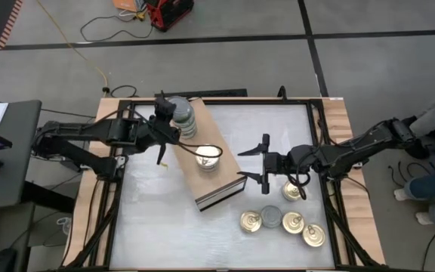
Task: Stack canned seafood by type on shelf
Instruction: Stack the green tuna can on top of the other green tuna can on the shelf
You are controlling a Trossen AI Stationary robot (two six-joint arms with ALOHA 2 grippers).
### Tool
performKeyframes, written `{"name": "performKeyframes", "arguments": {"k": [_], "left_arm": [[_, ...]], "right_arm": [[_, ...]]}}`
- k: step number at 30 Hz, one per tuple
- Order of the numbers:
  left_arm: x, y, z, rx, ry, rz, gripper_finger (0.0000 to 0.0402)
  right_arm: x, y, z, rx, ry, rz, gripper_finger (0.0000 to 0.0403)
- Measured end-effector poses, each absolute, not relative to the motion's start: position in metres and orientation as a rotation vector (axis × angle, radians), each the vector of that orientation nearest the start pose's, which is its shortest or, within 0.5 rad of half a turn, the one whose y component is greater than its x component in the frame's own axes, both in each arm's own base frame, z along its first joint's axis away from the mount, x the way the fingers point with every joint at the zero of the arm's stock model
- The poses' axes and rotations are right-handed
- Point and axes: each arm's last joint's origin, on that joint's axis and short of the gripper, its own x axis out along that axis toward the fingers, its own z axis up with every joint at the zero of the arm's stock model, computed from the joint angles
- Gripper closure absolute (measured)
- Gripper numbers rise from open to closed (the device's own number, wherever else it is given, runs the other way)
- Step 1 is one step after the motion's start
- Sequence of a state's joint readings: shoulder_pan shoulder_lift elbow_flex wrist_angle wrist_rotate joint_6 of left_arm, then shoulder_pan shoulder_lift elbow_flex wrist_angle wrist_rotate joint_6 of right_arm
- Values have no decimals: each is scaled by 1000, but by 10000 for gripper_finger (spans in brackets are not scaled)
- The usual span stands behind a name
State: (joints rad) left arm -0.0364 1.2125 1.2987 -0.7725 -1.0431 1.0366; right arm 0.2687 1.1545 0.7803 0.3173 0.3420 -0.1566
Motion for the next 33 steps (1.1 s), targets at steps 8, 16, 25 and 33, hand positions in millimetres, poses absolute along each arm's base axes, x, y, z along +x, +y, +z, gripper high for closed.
{"name": "performKeyframes", "arguments": {"k": [8,16,25,33], "left_arm": [[231,16,379,1304,1092,542,226],[232,8,379,1335,1070,493,213],[233,1,378,1300,1011,433,211],[236,-1,380,1298,963,383,211]], "right_arm": [[251,59,306,-163,60,-69,112],[252,61,304,-160,67,-60,112],[252,61,305,-157,64,-59,112],[252,61,305,-156,59,-60,112]]}}
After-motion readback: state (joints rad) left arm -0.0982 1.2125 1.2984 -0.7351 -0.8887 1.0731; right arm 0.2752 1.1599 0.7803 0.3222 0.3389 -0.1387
